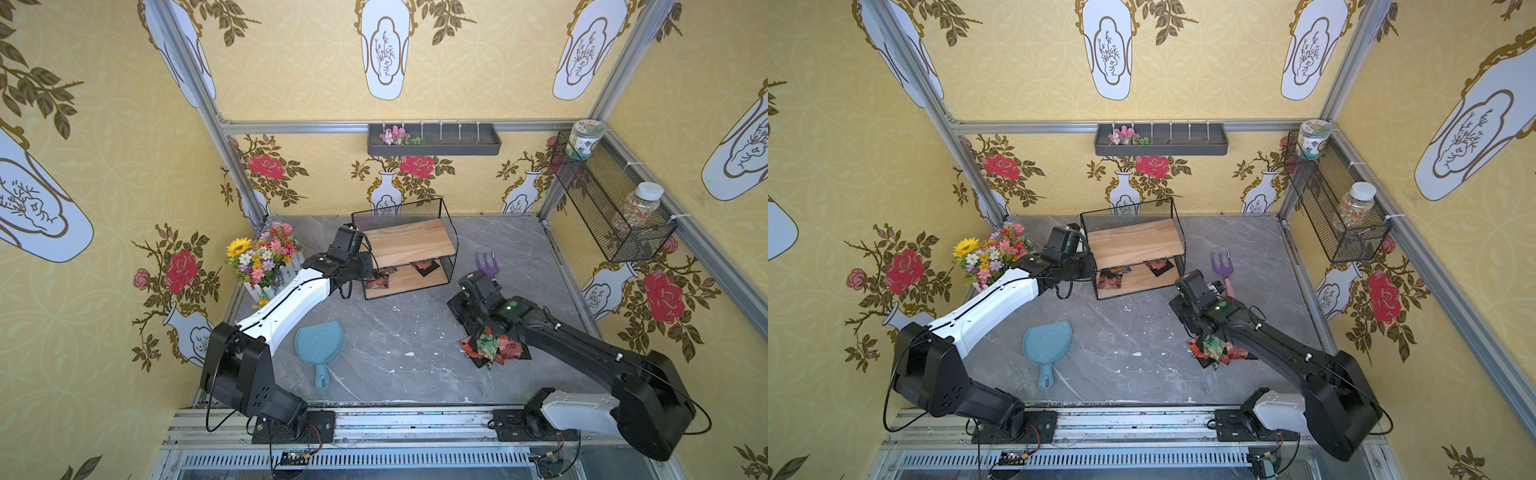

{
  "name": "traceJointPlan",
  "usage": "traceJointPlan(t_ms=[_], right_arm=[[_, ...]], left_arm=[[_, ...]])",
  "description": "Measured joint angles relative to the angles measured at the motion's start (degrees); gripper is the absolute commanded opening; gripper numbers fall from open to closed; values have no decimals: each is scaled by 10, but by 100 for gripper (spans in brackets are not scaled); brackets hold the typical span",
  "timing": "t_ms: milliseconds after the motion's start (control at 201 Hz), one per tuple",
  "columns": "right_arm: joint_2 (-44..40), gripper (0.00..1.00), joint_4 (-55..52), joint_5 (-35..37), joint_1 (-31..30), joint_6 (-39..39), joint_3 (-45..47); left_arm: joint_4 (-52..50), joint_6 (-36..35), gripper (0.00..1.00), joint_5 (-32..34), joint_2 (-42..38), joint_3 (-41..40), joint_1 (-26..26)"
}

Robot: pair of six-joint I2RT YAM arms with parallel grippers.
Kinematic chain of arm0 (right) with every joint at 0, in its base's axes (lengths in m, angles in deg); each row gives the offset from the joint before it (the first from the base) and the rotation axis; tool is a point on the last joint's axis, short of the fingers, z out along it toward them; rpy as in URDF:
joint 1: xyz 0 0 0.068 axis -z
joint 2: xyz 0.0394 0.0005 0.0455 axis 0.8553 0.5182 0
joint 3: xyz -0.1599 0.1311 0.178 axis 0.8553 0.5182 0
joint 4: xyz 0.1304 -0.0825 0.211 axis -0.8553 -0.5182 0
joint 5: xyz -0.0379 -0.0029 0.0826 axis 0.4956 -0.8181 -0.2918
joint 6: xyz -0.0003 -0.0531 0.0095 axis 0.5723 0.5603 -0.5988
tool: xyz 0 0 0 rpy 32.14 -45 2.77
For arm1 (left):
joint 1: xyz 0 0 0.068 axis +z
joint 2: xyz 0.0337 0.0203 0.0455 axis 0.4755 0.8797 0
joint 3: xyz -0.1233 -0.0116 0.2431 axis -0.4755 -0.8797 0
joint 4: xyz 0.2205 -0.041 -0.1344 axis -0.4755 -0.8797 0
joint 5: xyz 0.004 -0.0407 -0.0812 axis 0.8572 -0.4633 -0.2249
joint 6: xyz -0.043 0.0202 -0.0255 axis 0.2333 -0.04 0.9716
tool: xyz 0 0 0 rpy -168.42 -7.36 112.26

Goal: Remove the tea bags from the shelf
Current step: Pick up the tea bag from the shelf.

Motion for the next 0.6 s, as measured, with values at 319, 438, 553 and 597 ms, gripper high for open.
traceJointPlan(t_ms=[319,438,553,597], right_arm=[[144,0,233,-3,18,-57,-23],[166,0,267,10,15,-77,-30],[181,0,286,18,16,-90,-31],[186,2,292,22,16,-94,-31]], left_arm=[[-11,-18,15,22,-4,0,0],[-18,-28,7,33,-4,4,-1],[-24,-31,6,42,-4,6,0],[-21,-28,4,38,-4,6,0]])
